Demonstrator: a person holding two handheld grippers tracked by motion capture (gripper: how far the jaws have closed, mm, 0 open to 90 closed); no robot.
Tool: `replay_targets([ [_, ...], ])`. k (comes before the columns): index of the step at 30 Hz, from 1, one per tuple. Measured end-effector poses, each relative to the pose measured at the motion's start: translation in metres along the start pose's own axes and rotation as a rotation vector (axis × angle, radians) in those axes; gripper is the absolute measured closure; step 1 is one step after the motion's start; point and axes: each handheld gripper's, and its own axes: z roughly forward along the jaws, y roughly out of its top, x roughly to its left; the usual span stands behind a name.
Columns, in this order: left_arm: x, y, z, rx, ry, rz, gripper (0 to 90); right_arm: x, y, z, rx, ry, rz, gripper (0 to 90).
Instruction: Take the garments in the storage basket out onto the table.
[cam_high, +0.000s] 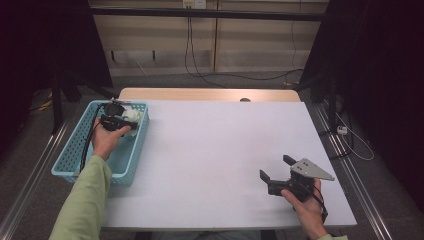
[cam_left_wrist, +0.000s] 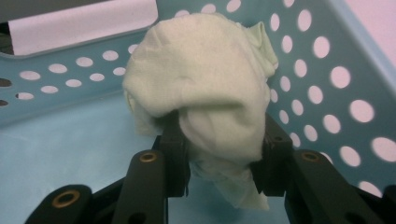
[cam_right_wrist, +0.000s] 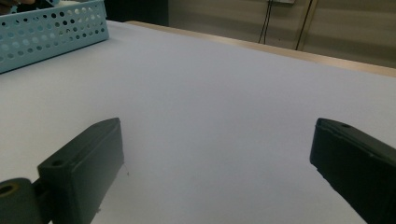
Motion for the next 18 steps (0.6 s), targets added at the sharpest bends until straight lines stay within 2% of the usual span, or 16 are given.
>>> replay_targets([
  [9,0.002,-0.001,-0.016,-0.045,0.006,-0.018,62.5,0.000,0.000,0.000,-0.001,0.002,-0.002,2.4],
  [12,0.003,-0.002,-0.020,-0.056,0.000,-0.018,62.5,0.000,0.000,0.000,-0.001,0.002,-0.001,2.4],
  [16,0.003,-0.004,-0.025,-0.083,0.018,-0.021,62.5,0.000,0.000,0.000,-0.001,0.002,-0.001,2.3],
  [18,0.003,-0.005,-0.027,-0.084,0.012,-0.018,62.5,0.000,0.000,0.000,0.000,0.001,-0.002,2.3],
])
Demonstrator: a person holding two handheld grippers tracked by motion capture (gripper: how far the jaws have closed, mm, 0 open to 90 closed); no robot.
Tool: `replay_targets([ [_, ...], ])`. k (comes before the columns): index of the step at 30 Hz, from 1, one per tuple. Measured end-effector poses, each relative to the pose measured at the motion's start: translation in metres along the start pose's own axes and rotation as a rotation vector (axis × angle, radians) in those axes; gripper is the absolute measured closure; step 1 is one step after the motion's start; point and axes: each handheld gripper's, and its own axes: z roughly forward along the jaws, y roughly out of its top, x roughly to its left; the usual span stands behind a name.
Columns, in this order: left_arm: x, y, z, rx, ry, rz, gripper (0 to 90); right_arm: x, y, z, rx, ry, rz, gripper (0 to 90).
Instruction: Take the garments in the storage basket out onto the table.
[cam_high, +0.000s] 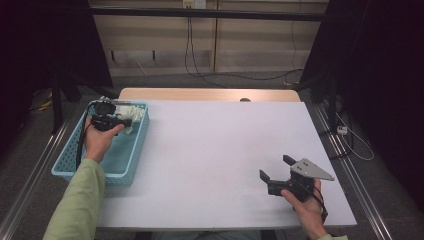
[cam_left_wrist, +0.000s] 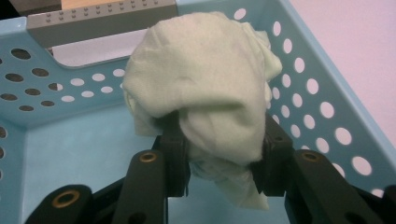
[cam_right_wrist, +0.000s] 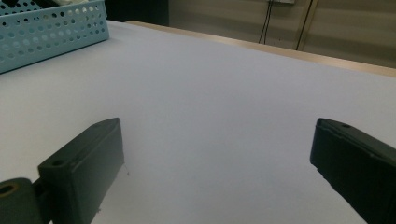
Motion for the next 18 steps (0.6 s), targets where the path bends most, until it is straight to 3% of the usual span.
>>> replay_targets([
  [6,-0.001,-0.002,-0.006,-0.014,0.009,0.027,62.5,0.000,0.000,0.000,0.001,0.000,0.001,2.3],
  [18,0.004,-0.009,-0.020,-0.077,0.003,-0.013,62.5,0.000,0.000,0.000,0.001,0.000,0.002,2.2],
])
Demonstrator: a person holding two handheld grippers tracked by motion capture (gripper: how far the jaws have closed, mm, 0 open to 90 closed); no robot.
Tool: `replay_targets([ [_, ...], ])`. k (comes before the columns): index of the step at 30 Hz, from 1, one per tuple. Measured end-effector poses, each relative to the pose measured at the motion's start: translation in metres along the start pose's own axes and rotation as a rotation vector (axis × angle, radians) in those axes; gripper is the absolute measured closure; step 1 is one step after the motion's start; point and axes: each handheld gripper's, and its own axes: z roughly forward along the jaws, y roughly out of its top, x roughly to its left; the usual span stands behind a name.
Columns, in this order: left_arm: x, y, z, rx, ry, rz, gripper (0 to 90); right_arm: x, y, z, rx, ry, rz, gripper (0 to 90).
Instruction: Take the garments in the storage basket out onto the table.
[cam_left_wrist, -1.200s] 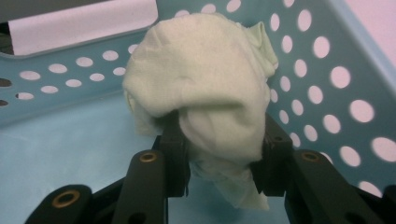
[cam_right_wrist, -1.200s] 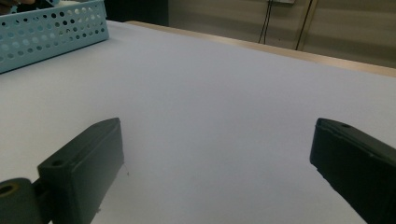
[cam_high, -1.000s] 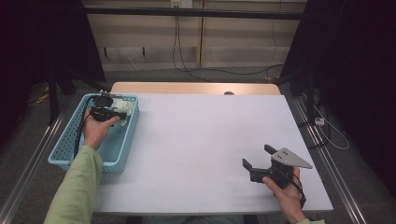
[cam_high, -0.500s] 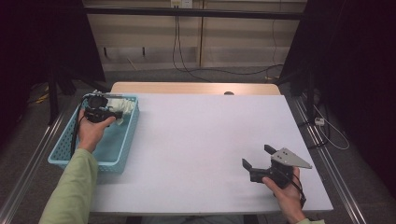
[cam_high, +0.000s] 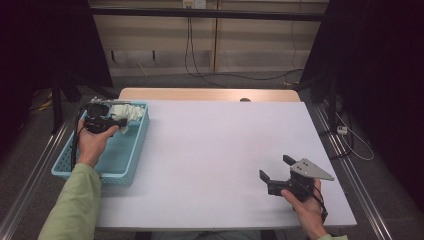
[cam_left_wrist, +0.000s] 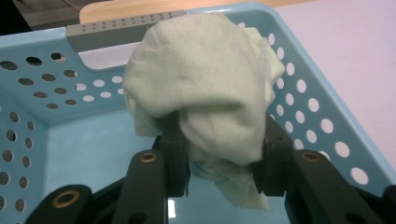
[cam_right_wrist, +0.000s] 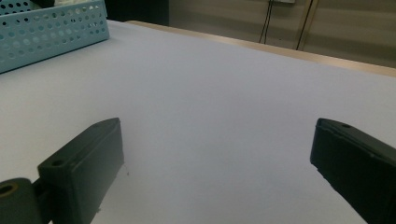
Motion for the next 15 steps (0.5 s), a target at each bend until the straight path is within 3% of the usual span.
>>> replay_targets([
  [15,-0.003,-0.007,-0.016,-0.071,-0.016,-0.010,62.5,0.000,0.000,-0.001,0.000,-0.001,0.000,2.2],
])
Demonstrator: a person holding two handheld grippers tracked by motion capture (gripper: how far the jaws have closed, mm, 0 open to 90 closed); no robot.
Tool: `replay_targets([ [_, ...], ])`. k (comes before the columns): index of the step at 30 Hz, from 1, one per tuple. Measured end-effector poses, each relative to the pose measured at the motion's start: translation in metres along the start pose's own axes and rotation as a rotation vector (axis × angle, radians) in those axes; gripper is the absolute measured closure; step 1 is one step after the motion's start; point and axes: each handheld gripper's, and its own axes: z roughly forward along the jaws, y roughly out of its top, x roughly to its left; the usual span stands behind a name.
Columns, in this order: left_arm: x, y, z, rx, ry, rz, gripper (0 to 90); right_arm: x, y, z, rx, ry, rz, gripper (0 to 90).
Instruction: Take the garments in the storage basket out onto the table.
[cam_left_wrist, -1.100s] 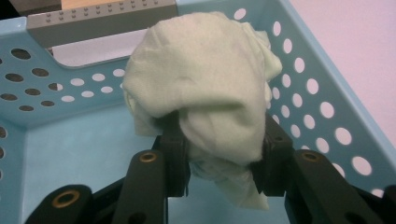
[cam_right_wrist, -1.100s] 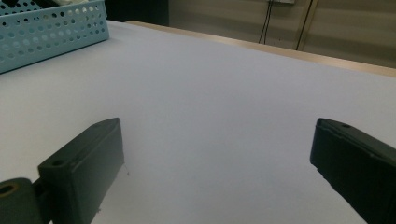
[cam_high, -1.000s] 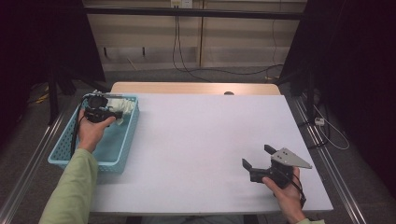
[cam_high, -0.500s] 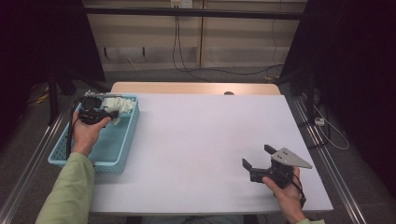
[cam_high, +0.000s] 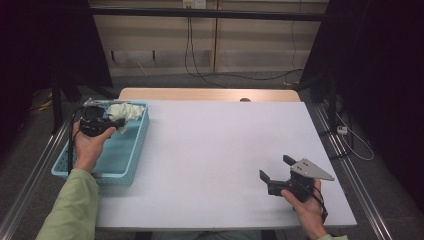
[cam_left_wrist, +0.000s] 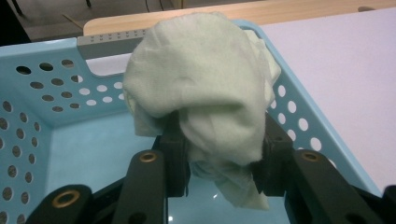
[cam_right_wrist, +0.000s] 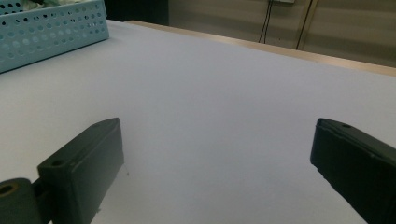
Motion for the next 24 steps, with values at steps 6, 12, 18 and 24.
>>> replay_targets([
  [6,-0.004,-0.001,-0.007,-0.045,-0.005,-0.001,62.4,0.000,0.000,0.000,0.000,0.001,-0.003,2.2],
  [12,-0.007,-0.002,-0.016,-0.093,-0.013,-0.009,62.5,0.000,0.000,0.000,0.000,-0.001,0.000,2.2],
  [18,-0.009,-0.003,-0.023,-0.127,-0.004,-0.012,62.4,0.000,0.000,0.000,0.001,0.001,0.000,2.2],
  [24,-0.012,-0.006,-0.028,-0.168,-0.006,-0.007,62.4,0.000,0.000,0.000,0.001,0.000,0.000,2.2],
])
